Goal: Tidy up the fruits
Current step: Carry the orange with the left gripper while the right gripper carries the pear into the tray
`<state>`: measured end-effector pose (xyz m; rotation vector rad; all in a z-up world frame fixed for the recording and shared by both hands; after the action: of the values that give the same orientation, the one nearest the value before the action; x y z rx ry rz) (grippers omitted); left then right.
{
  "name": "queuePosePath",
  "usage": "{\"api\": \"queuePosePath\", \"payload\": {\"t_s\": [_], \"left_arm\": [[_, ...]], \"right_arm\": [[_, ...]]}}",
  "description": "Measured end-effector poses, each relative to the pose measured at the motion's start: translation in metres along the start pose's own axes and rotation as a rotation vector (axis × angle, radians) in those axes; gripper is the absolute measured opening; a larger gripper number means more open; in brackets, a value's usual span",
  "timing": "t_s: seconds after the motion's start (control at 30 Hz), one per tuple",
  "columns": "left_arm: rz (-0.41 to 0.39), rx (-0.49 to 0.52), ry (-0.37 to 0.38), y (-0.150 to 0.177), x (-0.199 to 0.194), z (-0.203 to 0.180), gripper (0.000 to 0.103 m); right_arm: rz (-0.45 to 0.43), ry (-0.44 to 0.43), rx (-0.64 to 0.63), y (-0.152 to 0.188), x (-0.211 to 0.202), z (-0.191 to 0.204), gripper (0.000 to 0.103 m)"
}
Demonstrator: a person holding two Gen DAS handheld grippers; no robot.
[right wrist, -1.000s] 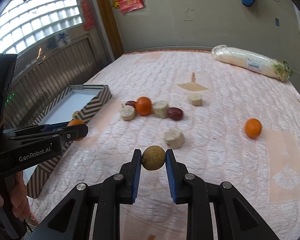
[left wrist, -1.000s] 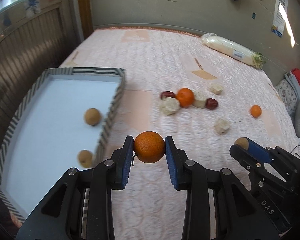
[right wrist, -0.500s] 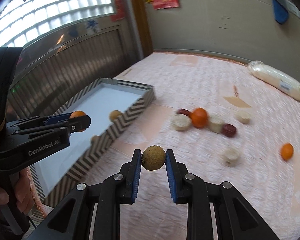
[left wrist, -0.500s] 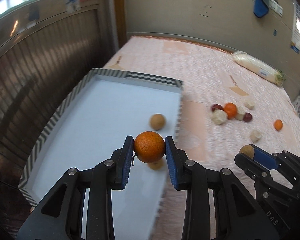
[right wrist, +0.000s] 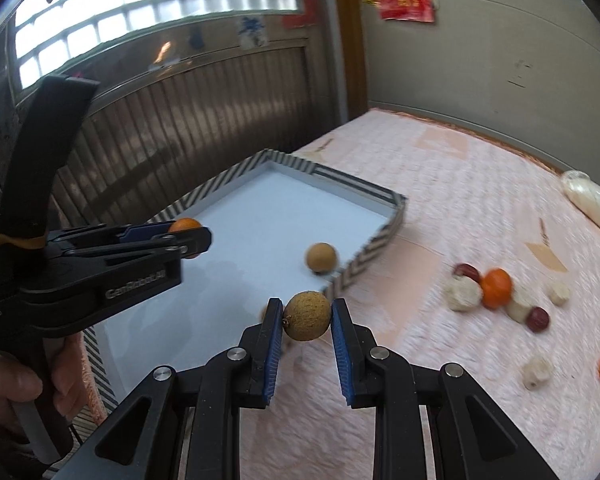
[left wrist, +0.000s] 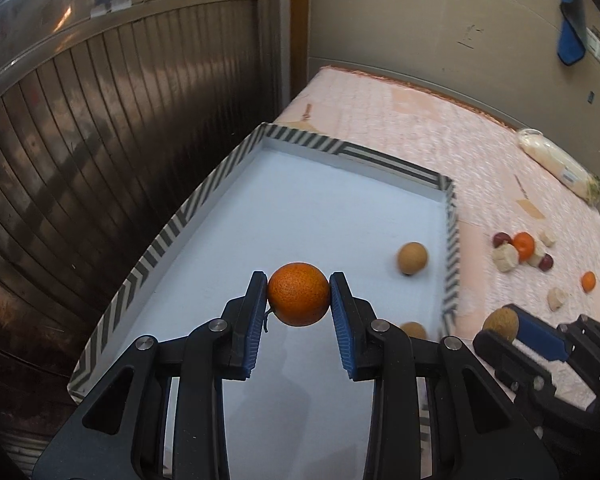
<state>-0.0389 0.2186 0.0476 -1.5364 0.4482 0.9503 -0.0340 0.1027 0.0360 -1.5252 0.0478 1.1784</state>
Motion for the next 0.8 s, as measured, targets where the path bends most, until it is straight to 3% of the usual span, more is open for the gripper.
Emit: {"api": "queuePosePath", "payload": {"t_s": [0.8], "left_arm": [[0.086, -0.035, -0.020, -0.003, 0.044, 0.020, 0.031]], "right_arm": [[0.138, -0.132, -0.125, 0.008, 0.071, 0.061, 0.023]]}}
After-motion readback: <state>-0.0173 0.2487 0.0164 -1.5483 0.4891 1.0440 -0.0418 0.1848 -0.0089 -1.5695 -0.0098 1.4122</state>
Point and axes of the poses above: each gripper's, at about its wrist camera, not at the fingertips, and x roughly the way its jaws point, z to its left, y to its underside, the point moved 2 cm from there along x, roughly the way its jaws point, and after that the axes turned 5 degrees about -y, right-handed, at the moved point
